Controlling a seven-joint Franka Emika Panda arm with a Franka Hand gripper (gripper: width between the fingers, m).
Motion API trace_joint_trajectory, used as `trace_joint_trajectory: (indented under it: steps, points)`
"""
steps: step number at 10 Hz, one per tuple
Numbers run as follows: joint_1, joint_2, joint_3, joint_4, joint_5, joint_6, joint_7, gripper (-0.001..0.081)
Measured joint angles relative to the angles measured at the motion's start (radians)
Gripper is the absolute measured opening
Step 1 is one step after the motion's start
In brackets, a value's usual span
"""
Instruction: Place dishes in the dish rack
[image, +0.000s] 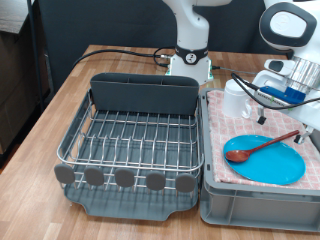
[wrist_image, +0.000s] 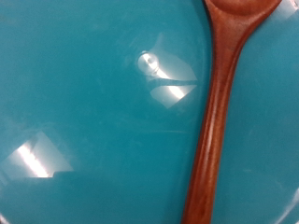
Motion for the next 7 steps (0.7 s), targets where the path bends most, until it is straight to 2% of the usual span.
trace_joint_trajectory:
  steps: [4,7]
  points:
    - [0.005,0.041,-0.038,0.000,-0.025,0.045,0.012,0.0803]
    - [0.036,0.051,-0.065,0.000,-0.046,0.046,0.028,0.0803]
